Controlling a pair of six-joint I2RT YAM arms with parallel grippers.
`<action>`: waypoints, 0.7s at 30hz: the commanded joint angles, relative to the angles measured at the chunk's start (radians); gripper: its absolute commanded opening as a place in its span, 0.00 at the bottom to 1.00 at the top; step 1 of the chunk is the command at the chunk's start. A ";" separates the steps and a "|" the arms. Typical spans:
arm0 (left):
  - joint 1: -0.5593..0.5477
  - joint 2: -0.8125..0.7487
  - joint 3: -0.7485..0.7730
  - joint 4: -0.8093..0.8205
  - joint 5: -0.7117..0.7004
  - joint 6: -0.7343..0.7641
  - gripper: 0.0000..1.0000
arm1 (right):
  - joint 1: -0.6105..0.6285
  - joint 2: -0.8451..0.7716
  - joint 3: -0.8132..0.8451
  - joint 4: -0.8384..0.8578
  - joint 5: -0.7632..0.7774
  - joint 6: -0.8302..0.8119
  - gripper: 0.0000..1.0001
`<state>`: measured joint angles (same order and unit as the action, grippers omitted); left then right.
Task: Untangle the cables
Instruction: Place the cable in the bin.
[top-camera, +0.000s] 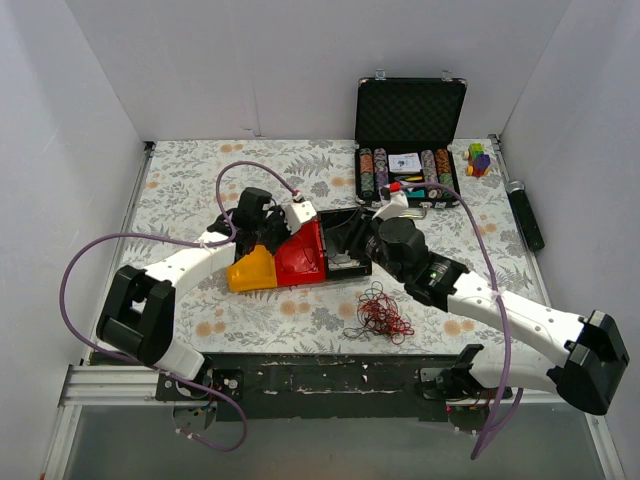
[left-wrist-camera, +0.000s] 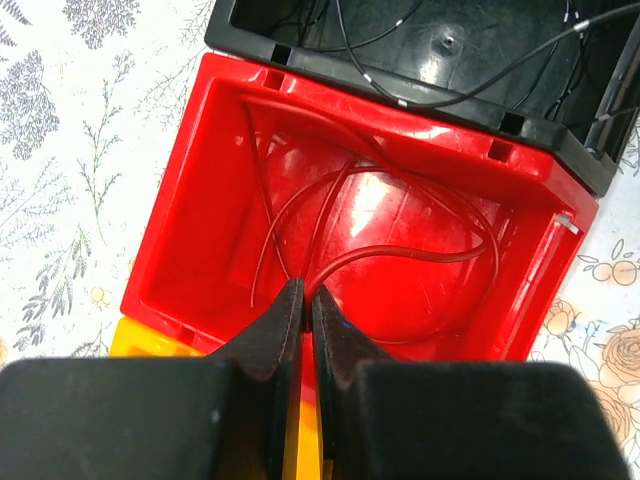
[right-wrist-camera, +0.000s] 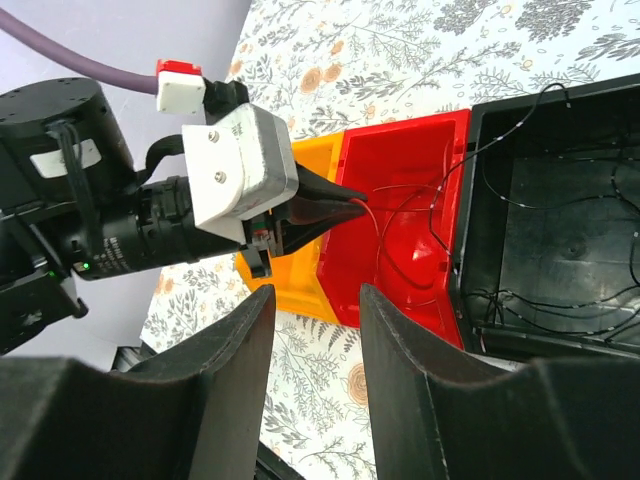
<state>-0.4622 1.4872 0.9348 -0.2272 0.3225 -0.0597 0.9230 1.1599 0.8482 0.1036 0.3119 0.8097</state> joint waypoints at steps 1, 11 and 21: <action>-0.010 0.022 0.053 0.049 -0.016 0.037 0.00 | -0.001 -0.075 -0.050 0.008 0.050 0.031 0.47; -0.023 0.165 0.101 0.094 -0.057 0.095 0.00 | 0.004 -0.131 -0.103 -0.033 0.082 0.052 0.47; -0.032 0.209 0.096 0.098 -0.080 0.106 0.00 | 0.005 -0.167 -0.133 -0.038 0.113 0.054 0.47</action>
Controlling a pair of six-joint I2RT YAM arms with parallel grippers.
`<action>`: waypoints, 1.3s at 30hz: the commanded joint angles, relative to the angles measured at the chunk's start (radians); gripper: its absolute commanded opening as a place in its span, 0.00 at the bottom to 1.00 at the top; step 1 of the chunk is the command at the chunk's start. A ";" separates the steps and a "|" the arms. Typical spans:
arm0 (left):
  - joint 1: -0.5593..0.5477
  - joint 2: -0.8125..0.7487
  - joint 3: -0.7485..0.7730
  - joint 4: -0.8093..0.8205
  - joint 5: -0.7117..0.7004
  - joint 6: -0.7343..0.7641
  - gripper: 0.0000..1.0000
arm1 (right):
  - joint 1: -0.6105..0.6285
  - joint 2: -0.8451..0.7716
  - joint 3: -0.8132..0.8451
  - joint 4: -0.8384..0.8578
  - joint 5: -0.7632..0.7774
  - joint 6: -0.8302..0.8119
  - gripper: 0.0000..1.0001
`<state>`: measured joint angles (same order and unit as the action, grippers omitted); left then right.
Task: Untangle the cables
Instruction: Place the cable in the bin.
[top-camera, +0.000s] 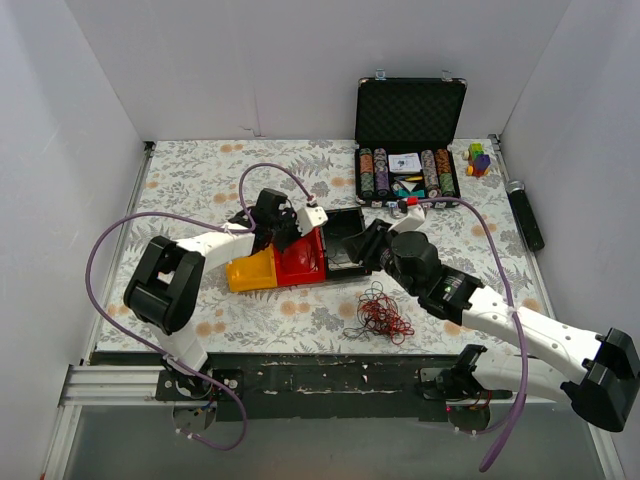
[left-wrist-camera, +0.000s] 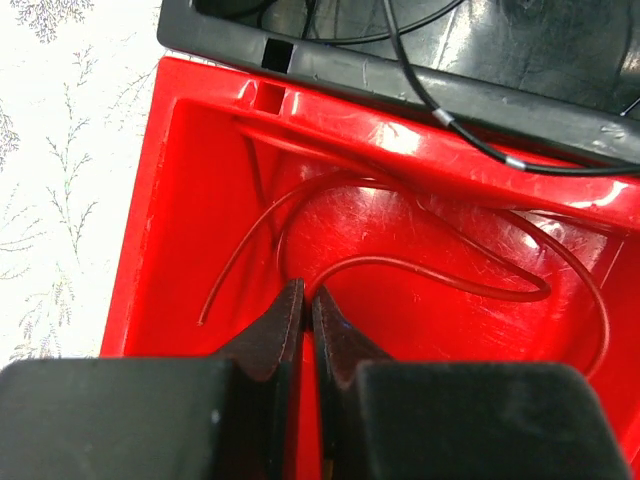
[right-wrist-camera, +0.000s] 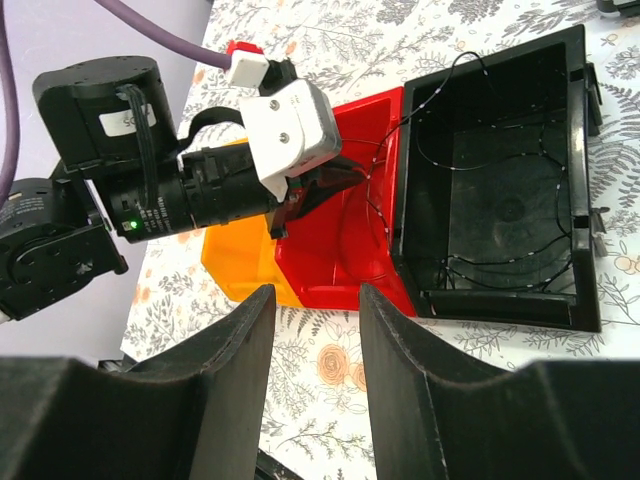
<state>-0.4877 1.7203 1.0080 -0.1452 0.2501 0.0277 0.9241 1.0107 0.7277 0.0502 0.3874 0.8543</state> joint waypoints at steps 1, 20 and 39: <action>-0.006 -0.027 0.018 0.012 -0.008 0.023 0.00 | 0.004 -0.017 -0.014 0.017 0.039 0.009 0.47; -0.008 -0.315 0.122 -0.312 0.070 -0.009 0.59 | 0.004 -0.032 -0.037 0.017 0.061 0.020 0.47; -0.425 -0.570 -0.189 -0.130 0.391 -0.224 0.66 | 0.002 -0.262 -0.195 -0.182 0.171 0.110 0.51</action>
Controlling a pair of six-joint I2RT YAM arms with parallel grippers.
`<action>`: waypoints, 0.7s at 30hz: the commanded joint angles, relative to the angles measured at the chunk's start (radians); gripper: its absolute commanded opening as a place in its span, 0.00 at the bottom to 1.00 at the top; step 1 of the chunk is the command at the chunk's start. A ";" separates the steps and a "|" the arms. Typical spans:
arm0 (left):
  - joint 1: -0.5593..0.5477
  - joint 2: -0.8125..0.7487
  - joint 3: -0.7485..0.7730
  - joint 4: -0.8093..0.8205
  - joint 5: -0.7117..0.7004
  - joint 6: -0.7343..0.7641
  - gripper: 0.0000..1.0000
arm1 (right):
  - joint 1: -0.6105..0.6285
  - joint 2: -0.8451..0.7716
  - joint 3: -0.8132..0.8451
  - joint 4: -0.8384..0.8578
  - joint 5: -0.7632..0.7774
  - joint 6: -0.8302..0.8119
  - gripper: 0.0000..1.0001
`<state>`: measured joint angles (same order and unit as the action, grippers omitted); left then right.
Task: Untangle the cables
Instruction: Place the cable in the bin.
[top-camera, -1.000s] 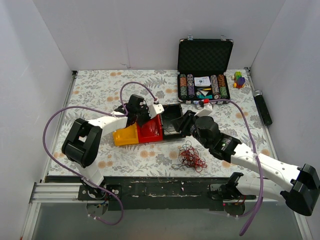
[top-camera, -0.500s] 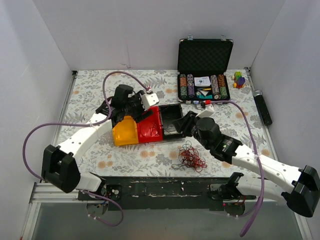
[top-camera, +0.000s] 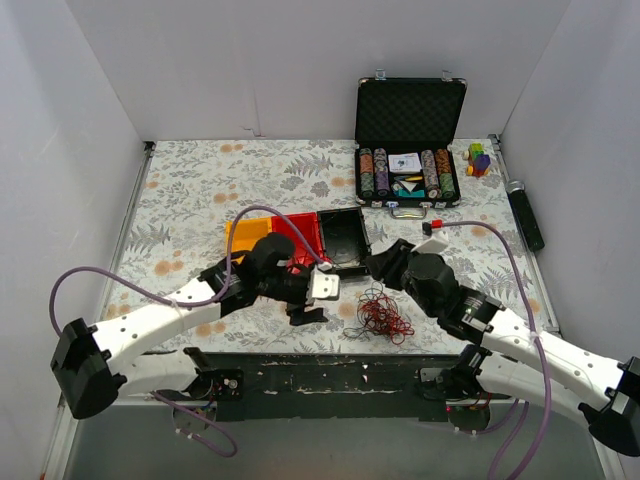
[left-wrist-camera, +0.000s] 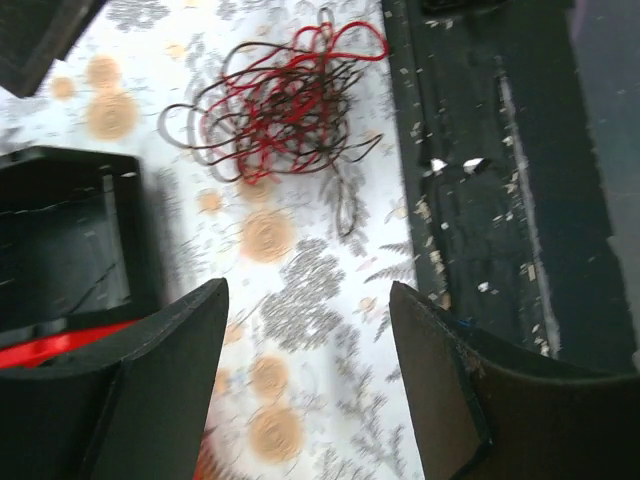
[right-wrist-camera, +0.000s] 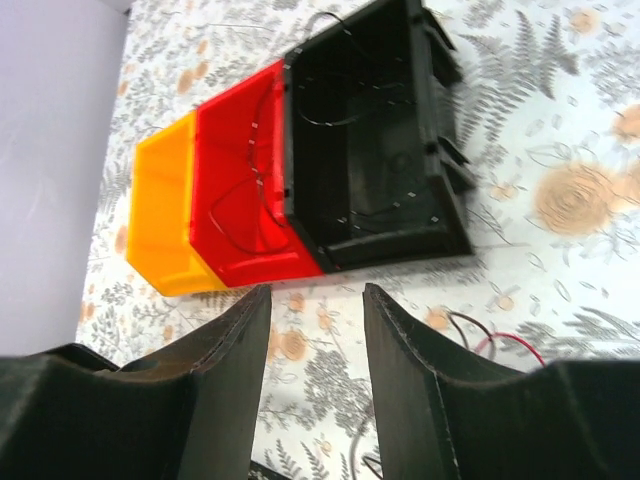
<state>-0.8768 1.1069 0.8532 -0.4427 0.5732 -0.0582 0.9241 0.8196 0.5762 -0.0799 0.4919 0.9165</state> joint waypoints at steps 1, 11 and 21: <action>-0.040 0.066 -0.031 0.205 0.079 -0.173 0.65 | 0.002 -0.091 -0.055 -0.058 0.074 0.051 0.51; -0.048 0.290 -0.006 0.401 0.122 -0.621 0.65 | 0.002 -0.160 -0.055 -0.149 0.113 0.018 0.51; -0.048 0.358 -0.063 0.509 0.111 -0.807 0.53 | 0.002 -0.208 -0.070 -0.132 0.108 -0.045 0.51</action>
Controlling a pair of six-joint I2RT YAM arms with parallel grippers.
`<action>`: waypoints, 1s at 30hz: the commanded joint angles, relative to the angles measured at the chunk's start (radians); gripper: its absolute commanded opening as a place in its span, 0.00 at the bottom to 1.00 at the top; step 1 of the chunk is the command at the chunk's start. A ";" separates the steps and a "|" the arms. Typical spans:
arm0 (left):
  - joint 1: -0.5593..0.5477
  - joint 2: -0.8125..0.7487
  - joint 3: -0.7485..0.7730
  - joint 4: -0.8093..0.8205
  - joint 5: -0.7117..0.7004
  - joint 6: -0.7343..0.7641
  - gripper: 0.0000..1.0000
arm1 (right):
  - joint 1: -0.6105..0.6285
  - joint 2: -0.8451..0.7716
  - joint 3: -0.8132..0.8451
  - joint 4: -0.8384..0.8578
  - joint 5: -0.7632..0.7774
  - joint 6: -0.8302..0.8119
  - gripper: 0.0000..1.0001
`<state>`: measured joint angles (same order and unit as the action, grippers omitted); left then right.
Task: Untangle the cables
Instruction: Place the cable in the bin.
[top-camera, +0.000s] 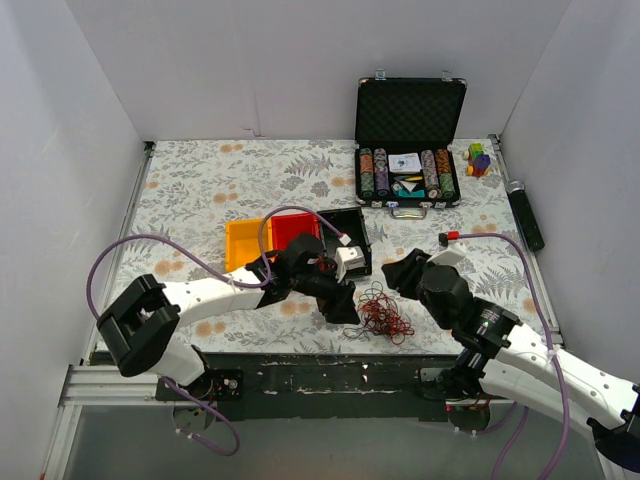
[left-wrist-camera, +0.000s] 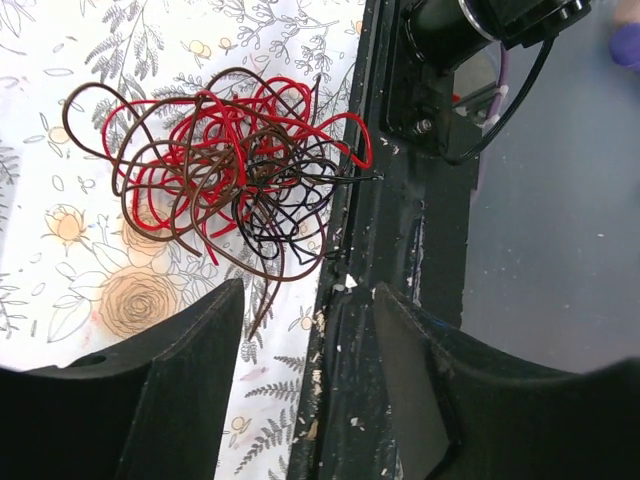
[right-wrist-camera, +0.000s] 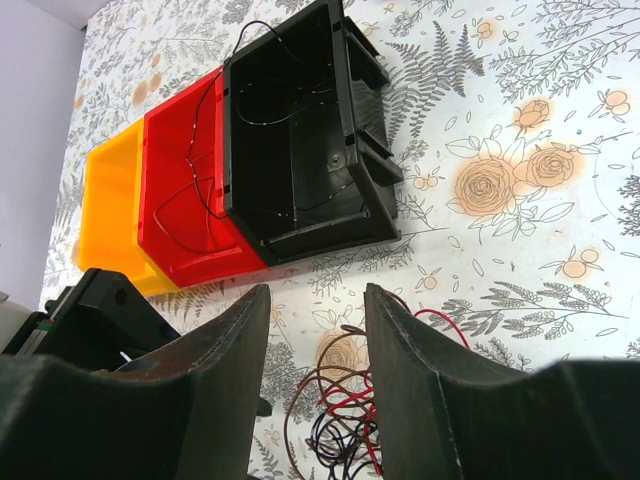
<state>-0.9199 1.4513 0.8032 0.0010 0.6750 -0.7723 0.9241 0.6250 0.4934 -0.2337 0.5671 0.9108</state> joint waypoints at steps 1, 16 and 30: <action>-0.005 0.023 -0.013 0.071 0.014 -0.097 0.52 | 0.002 -0.013 0.014 0.020 0.034 -0.047 0.51; -0.005 0.139 0.057 0.111 -0.035 -0.085 0.37 | 0.002 -0.047 -0.006 0.027 0.019 -0.059 0.51; -0.005 0.025 0.137 -0.108 -0.078 0.159 0.02 | 0.002 -0.021 -0.084 0.192 -0.183 -0.162 0.65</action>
<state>-0.9203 1.5818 0.8852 -0.0029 0.6159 -0.7361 0.9241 0.5911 0.4007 -0.1463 0.4438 0.8089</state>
